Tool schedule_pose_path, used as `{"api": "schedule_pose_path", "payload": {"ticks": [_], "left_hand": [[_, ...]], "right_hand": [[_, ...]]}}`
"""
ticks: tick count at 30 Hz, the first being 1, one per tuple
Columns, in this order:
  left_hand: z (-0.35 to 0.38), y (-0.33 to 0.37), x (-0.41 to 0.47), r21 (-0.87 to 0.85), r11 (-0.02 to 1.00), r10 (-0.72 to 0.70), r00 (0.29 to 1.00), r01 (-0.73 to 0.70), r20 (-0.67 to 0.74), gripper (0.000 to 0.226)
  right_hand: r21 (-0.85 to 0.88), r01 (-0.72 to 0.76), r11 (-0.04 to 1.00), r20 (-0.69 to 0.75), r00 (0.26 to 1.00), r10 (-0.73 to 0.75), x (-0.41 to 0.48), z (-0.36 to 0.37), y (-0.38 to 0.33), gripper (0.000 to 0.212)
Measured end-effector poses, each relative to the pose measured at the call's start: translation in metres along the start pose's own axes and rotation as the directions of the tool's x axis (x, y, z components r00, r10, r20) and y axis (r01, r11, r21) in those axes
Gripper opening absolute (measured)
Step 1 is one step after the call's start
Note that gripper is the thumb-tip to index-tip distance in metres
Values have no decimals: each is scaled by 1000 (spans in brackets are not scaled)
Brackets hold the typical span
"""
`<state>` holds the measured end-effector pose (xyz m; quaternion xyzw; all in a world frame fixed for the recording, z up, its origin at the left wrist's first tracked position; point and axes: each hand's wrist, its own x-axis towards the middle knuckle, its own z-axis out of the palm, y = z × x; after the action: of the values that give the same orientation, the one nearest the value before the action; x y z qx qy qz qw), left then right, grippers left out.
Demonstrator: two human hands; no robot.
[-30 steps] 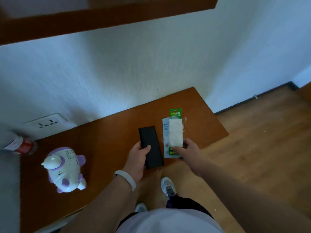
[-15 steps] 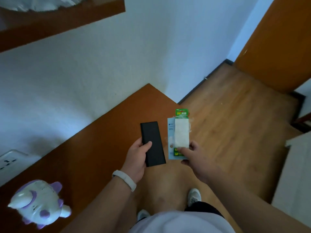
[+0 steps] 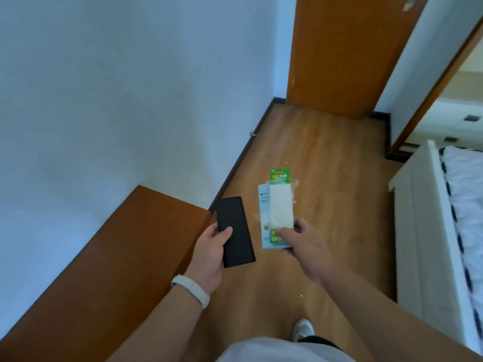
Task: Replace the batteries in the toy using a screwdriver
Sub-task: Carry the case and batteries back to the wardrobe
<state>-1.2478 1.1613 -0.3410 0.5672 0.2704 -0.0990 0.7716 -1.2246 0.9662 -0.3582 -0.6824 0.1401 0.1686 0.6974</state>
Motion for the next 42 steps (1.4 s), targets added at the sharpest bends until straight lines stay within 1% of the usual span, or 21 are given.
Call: {"api": "schedule_pose_path", "payload": {"ticks": [4,9,15,19,22,27,31,35,39,42], "left_hand": [[79,2,25,57,998,-10,999,8,32,22],[169,0,49,120,993,-21,994,8,112,19],[242,5,79,208,978,-64,973,16,223,22],[274,9,109,229,973,-85,958,21,275,24],[293,13,140,231,972,-118,949,50,293,24],[332,31,206,235,968,-171,918,88,358,22],[362,65,270,268,960,-190,899,85,396,21],[389,110,336,297,951,-210,886,88,413,19],[423,145,390,312,949,-198,849,41,490,20],[447,155,415,315,947,-226,824,61,519,21]], "right_hand": [[19,31,999,-46,998,-30,17,-73,-16,26],[56,47,997,-129,991,-39,31,-154,-33,29],[140,43,989,-269,963,-4,49,-214,-46,29],[181,34,983,-334,942,29,70,-234,-52,29],[180,21,984,-376,925,49,92,-247,-59,28],[199,5,980,-446,891,86,154,-272,-77,25],[205,-3,979,-503,857,108,221,-279,-108,25],[166,19,986,-535,842,74,279,-279,-151,26],[184,82,980,-612,789,49,320,-286,-185,20],[197,83,977,-656,752,69,337,-294,-195,17]]}}
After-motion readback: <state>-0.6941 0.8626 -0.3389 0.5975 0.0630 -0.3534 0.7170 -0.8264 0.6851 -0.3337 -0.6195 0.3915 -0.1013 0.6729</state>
